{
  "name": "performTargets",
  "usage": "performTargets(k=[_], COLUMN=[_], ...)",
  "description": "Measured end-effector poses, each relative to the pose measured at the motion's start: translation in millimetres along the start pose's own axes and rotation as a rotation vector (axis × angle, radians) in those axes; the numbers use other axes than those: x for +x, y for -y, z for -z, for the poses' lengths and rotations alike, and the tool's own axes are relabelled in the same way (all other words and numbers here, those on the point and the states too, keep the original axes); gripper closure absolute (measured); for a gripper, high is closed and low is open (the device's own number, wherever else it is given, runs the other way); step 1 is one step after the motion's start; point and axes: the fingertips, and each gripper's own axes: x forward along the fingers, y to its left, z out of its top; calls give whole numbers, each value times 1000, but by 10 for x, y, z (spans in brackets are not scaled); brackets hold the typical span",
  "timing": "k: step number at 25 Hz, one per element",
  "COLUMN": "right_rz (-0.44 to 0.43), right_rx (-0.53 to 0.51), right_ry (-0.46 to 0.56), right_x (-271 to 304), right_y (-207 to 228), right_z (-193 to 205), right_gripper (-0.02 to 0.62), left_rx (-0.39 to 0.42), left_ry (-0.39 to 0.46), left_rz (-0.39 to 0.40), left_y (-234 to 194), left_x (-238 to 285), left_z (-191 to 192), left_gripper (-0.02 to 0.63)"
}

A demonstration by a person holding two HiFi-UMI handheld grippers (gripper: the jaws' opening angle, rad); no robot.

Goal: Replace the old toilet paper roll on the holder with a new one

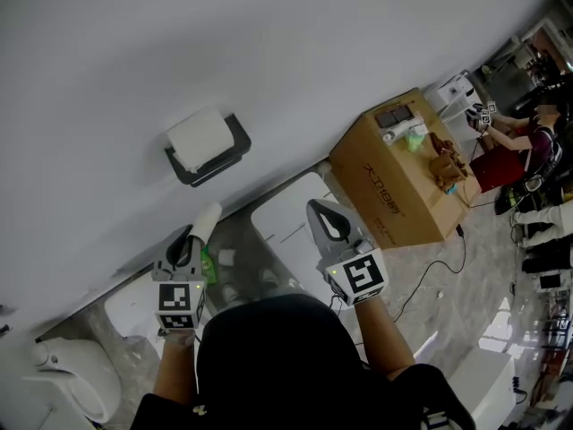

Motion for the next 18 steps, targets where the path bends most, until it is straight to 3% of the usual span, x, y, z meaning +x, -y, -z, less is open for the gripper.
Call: performTargets(k=[12, 18], right_rz=[41, 54], right_rx=[147, 177], right_ry=[-12, 8], right_x=[-169, -177], right_y=[-132, -105], right_z=[368, 340], right_gripper=[597, 597], left_rx=[-1, -1], left_ry=[38, 57], left_rz=[88, 118], left_y=[183, 222], left_x=[154, 122], left_z=[-127, -164], left_gripper=[576, 577])
